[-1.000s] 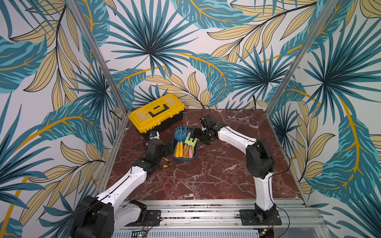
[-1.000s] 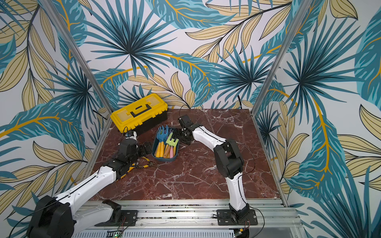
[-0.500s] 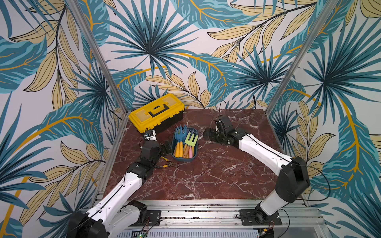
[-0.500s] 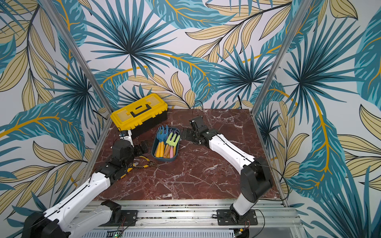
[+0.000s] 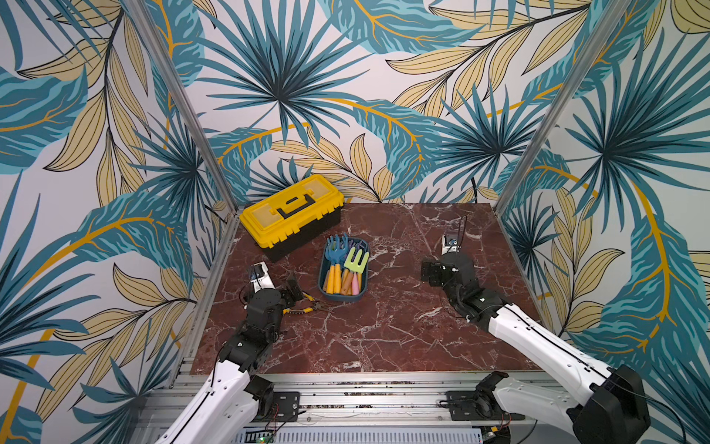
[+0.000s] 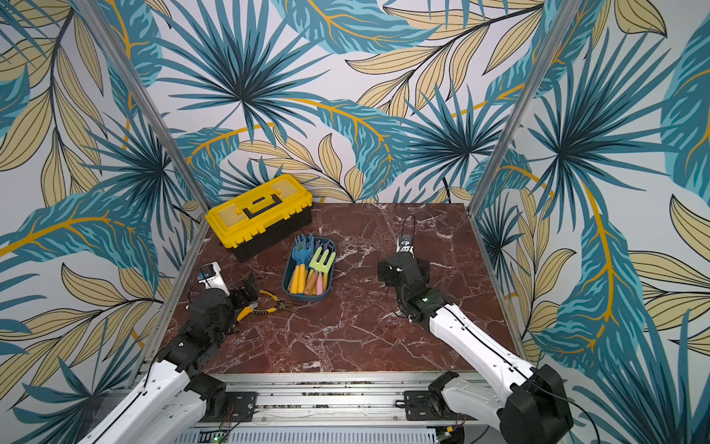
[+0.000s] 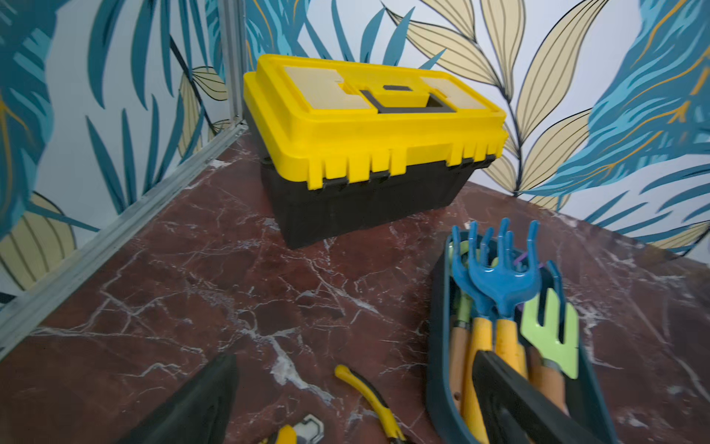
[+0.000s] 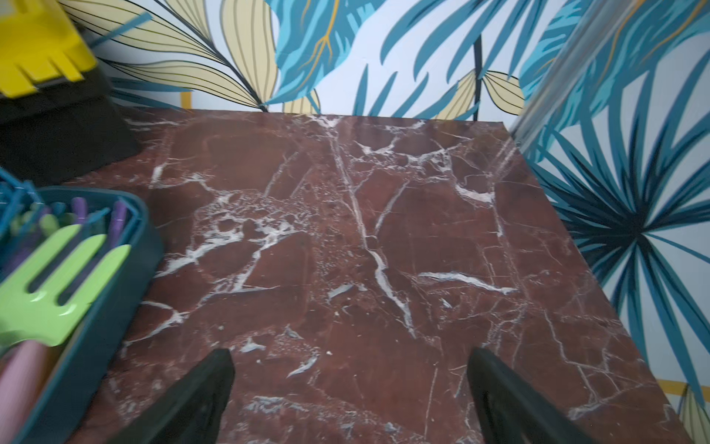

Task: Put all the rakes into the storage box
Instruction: Reset both arms

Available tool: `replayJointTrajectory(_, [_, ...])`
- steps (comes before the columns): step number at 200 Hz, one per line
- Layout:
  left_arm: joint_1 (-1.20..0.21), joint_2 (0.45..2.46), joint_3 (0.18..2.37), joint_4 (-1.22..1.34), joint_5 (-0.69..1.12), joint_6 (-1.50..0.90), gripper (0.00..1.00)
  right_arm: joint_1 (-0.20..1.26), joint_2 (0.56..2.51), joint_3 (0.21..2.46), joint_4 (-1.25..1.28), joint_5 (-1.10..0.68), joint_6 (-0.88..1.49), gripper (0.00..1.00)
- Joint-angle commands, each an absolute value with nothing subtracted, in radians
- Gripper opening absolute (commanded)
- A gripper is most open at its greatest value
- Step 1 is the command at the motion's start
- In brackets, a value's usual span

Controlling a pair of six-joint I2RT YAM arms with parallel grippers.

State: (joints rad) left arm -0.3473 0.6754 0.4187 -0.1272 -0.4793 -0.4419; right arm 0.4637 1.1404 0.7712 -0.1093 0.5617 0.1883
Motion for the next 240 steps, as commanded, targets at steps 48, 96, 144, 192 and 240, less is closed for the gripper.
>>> replayJointTrajectory(48, [-0.204, 0.948, 0.381, 0.244, -0.512, -0.150, 1.00, 0.227, 1.291, 0.663, 0.188, 0.564, 0.227, 0.99])
replayJointTrajectory(96, [-0.121, 1.242, 0.275, 0.759, -0.414, 0.031, 1.00, 0.101, 1.318, 0.610, 0.328, 0.455, 0.259, 0.99])
replayJointTrajectory(144, [-0.096, 1.400, 0.320, 0.931, -0.413, 0.026, 1.00, 0.069, 1.326, 0.591, 0.445, 0.429, 0.142, 0.99])
replayJointTrajectory(192, [-0.069, 1.579, 0.275, 1.174, -0.317, 0.006, 1.00, 0.067, 1.271, 0.476, 0.609, 0.346, 0.059, 0.99])
replayJointTrajectory(240, [-0.072, 1.595, 0.273, 1.201, -0.207, 0.058, 1.00, 0.066, 1.415, 0.473, 0.661, 0.325, 0.058, 0.99])
